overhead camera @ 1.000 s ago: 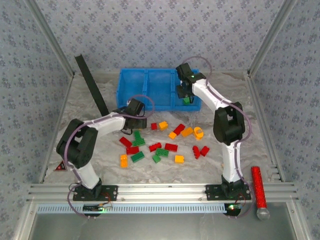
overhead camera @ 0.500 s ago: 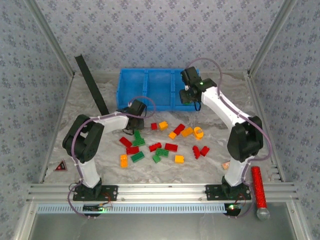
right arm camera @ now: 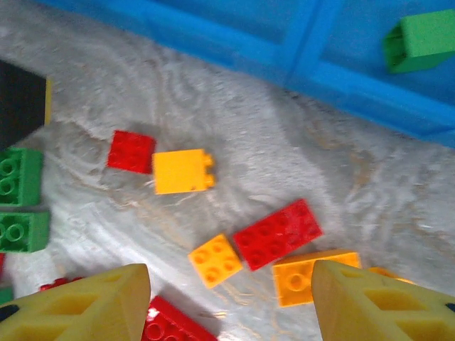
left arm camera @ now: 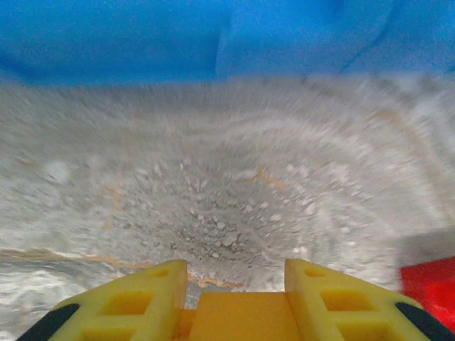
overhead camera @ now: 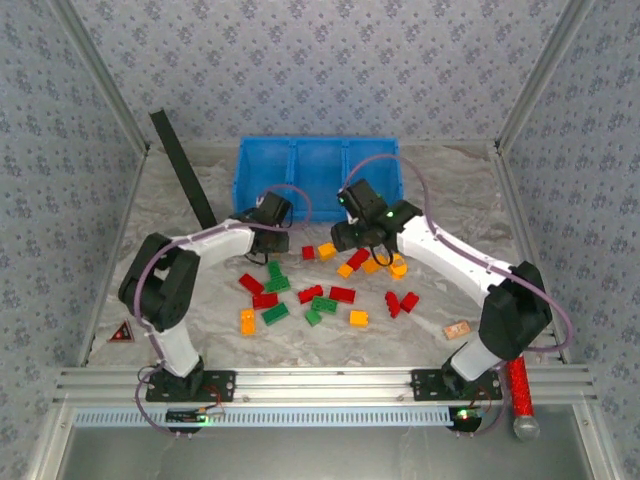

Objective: Sort the legos into containers by color
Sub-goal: Pick up the lego from the center of the table, then place the lego in the container.

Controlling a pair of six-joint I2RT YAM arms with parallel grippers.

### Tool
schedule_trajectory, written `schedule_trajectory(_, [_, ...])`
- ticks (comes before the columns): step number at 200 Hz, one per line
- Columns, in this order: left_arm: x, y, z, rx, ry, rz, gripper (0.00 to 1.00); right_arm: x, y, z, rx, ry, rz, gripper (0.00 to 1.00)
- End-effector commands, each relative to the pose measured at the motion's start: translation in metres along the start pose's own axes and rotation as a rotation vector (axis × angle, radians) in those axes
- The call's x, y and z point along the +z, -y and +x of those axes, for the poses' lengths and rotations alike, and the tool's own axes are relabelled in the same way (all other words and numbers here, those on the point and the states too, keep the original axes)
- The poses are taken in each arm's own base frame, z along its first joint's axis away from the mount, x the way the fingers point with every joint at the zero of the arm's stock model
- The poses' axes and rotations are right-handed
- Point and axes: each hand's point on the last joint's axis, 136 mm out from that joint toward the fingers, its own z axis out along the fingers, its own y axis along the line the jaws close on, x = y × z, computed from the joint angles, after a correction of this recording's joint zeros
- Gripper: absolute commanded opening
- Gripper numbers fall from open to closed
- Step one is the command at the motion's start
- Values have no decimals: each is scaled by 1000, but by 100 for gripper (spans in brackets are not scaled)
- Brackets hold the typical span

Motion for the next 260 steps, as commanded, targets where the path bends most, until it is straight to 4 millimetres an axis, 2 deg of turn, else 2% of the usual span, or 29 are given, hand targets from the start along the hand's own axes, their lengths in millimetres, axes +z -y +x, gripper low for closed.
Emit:
schedule_trajectory(1, [-56,0,-63,-12,167,41,19,0,-20,1,32,19,-56,64])
schedule_trajectory(25, [-78,-9,-96,-35,245,43,18,3,-32,8,8,3,-58,64])
schedule_trajectory(61, [-88,-29,-149,-91,367,25,18,8,-45,18,-22,-22,-85,64])
schedule_trajectory(79, [-80,-34,-168,-111,386,25,17,9,-49,21,-36,-31,-93,64])
schedule_trajectory(98, [-59,-34,-179,-121,363,30,17,11,-53,21,-47,-34,-94,64])
schedule_trajectory(145, [11,-26,-174,-107,257,35,16,19,-60,23,-59,-52,-92,64])
schedule_trajectory(185, [56,-28,-166,-77,202,-15,16,26,-67,24,-98,-78,-84,64])
schedule_trajectory(228, [86,-27,-152,-95,153,-17,16,27,-79,27,-140,-96,-93,65])
schedule_trajectory(260, [93,-28,-145,-107,141,-13,22,32,-87,29,-163,-109,-102,65])
